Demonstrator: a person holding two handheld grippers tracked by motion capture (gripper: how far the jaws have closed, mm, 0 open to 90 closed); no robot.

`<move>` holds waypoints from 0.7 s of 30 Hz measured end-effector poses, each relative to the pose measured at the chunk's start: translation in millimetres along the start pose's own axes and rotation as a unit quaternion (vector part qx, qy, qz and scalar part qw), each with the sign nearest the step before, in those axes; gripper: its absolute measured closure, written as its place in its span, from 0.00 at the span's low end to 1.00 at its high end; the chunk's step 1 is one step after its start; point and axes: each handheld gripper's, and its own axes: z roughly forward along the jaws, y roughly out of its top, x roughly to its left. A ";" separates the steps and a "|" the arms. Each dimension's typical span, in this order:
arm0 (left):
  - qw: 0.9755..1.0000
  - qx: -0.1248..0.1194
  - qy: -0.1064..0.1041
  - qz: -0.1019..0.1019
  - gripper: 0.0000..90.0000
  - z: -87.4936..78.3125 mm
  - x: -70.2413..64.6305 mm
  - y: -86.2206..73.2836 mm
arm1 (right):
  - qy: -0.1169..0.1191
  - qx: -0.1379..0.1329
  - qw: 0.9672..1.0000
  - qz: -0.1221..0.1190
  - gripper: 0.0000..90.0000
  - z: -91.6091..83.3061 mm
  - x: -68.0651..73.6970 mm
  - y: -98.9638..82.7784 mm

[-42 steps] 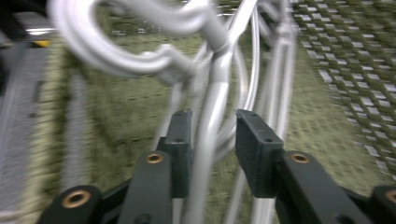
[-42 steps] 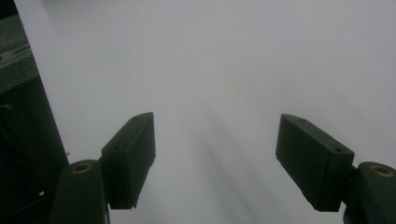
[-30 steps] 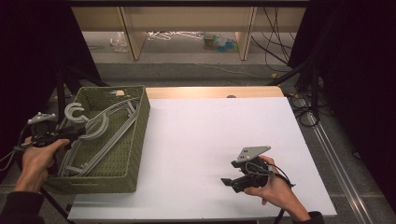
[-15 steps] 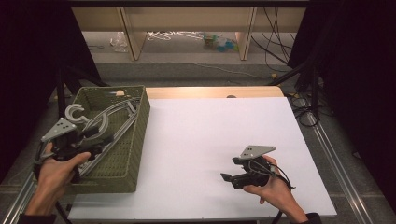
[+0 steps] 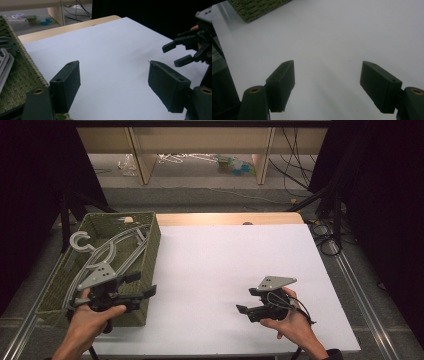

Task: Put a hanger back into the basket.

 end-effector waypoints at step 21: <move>0.999 -0.017 -0.029 0.033 0.18 37.9 -34.5 -43.3 | -0.005 -0.026 1.000 0.007 0.23 -6.5 4.0 -6.5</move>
